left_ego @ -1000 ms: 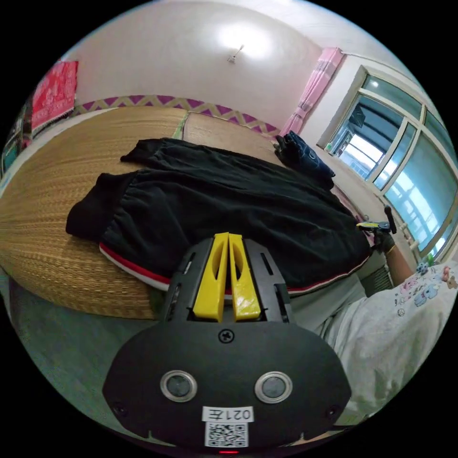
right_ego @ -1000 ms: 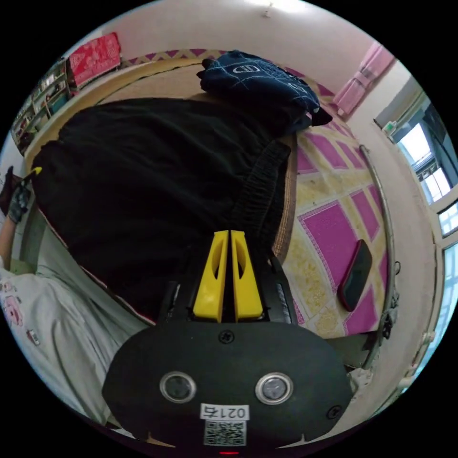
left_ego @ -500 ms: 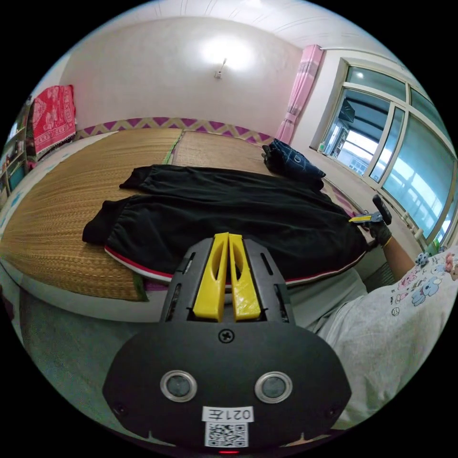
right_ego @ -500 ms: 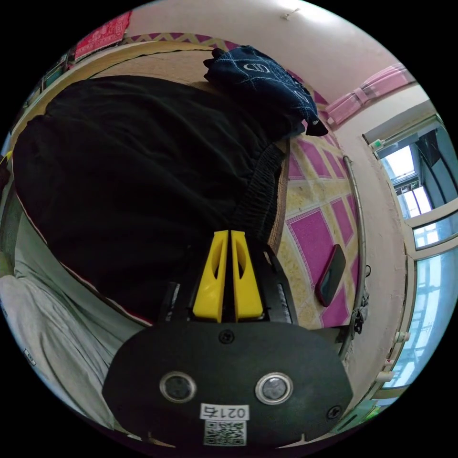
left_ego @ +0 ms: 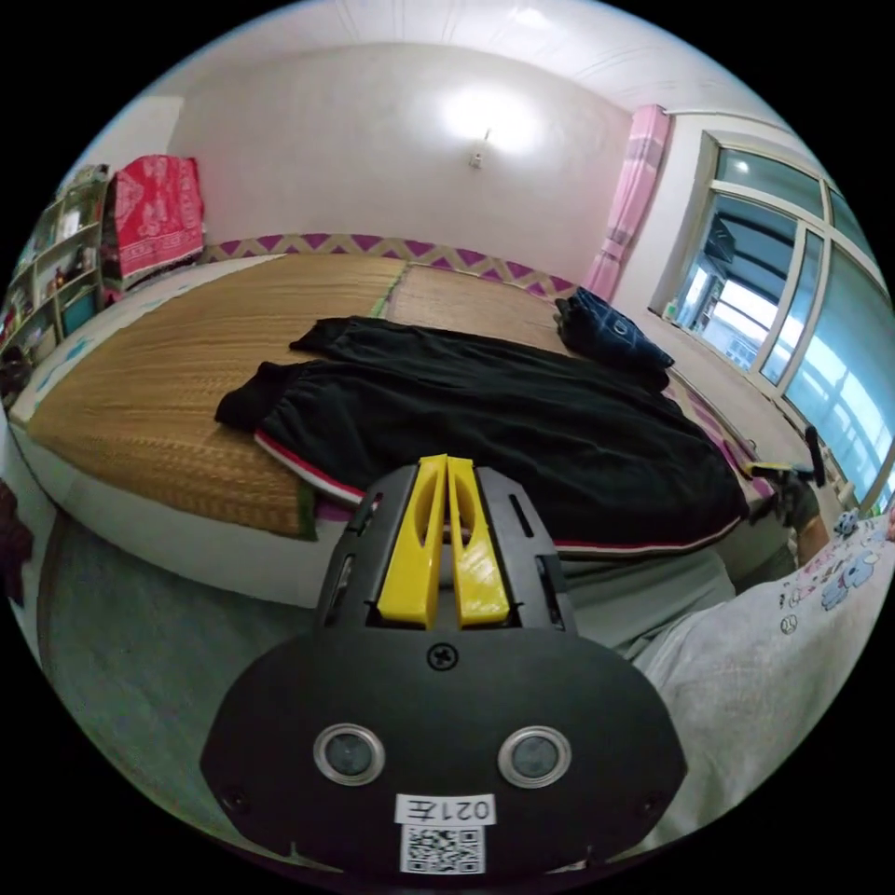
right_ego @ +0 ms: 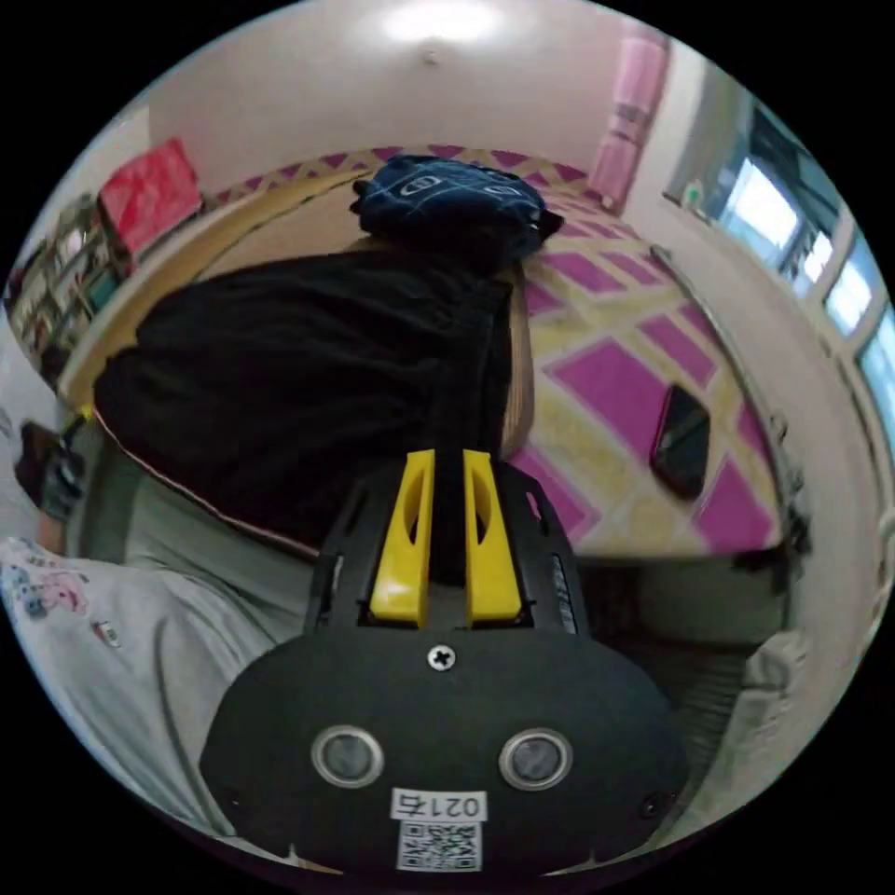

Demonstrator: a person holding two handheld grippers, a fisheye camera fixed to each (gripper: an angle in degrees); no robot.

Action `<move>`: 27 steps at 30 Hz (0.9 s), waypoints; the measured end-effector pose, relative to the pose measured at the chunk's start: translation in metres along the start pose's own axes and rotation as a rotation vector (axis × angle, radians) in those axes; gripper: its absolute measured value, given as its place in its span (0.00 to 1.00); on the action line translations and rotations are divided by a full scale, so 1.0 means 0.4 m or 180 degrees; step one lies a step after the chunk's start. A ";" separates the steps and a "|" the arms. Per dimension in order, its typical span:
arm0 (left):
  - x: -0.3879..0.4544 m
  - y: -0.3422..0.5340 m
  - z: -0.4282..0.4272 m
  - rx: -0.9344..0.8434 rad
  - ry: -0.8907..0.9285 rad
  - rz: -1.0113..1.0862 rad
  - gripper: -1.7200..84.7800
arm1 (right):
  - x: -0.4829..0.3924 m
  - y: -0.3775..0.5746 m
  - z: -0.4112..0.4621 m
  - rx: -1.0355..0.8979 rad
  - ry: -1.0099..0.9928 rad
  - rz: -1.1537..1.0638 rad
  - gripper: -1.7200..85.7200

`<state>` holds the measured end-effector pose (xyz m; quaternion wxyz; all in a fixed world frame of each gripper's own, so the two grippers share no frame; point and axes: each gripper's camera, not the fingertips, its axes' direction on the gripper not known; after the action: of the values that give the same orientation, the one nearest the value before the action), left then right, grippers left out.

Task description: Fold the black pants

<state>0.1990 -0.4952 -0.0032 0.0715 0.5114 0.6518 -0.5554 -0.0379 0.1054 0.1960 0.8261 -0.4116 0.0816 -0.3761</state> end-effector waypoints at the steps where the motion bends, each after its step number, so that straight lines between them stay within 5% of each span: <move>1: -0.019 0.011 -0.008 -0.0015 -0.0011 -0.0084 0.01 | 0.033 0.027 -0.008 0.0020 -0.0116 0.0139 0.09; 11: -0.279 0.093 -0.034 0.0176 0.0517 -0.1489 0.08 | 0.372 0.334 0.066 0.0410 -0.1871 0.1835 0.16; 18: -0.363 0.070 -0.003 0.0174 0.0744 -0.1693 0.11 | 0.547 0.426 0.188 0.0914 -0.3141 0.2618 0.14; 27: -0.462 -0.030 0.018 0.0374 0.0702 -0.1815 0.12 | 0.627 0.416 0.111 0.1261 -0.3173 0.2260 0.08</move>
<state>0.2727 -0.6078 0.1242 -0.1881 0.3684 0.7396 -0.5310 0.2506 0.0229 0.1453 0.8995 -0.3245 -0.2518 0.1488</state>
